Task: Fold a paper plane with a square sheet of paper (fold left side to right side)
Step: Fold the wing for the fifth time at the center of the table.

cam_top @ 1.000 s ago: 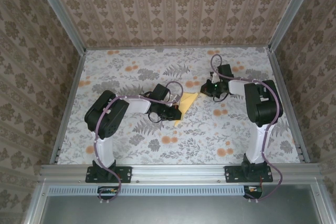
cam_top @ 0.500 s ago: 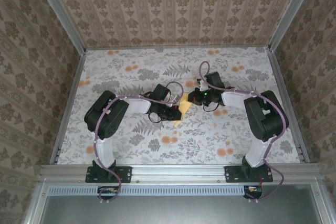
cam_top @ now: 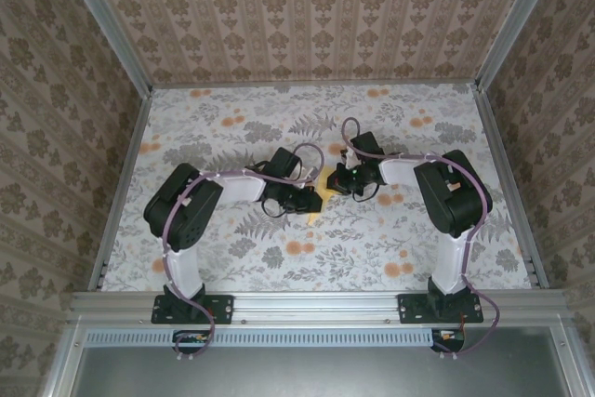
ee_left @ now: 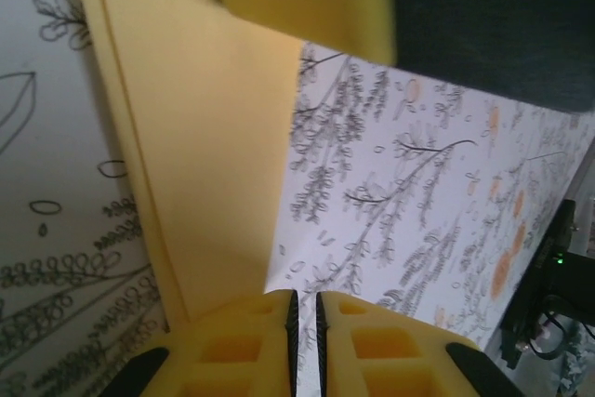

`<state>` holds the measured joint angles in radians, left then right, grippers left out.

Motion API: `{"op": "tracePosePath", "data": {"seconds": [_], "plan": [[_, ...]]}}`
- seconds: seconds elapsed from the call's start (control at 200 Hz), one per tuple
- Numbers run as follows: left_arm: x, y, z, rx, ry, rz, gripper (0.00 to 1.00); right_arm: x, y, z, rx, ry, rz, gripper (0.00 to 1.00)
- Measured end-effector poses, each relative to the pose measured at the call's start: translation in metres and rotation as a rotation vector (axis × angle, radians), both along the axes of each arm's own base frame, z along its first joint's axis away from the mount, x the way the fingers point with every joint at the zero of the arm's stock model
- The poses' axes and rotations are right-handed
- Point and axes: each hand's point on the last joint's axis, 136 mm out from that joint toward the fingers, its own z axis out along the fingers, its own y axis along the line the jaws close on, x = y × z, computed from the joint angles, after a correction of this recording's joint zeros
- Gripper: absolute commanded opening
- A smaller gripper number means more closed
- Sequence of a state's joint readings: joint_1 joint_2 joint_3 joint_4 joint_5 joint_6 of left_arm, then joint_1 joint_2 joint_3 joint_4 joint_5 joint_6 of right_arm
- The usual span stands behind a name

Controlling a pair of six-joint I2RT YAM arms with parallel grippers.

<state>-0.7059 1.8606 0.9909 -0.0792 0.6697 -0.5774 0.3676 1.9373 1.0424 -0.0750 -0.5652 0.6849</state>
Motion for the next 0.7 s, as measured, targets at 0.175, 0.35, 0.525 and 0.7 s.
{"op": "tracePosePath", "data": {"seconds": [0.175, 0.35, 0.525, 0.7], "plan": [[-0.004, 0.000, 0.028, -0.070, 0.002, 0.009, 0.13, 0.000, -0.001, 0.000, -0.010, 0.006, 0.000, 0.00], [-0.013, -0.002, 0.030, -0.108, 0.063, 0.000, 0.13, 0.001, -0.001, 0.000, -0.015, 0.011, 0.003, 0.00], [-0.019, 0.000, 0.017, -0.089, 0.099, -0.001, 0.13, 0.001, -0.001, 0.000, -0.017, 0.010, 0.006, 0.00], [-0.020, 0.001, 0.005, -0.069, 0.121, 0.002, 0.13, 0.000, -0.001, 0.000, -0.021, 0.004, 0.016, 0.00]]}}
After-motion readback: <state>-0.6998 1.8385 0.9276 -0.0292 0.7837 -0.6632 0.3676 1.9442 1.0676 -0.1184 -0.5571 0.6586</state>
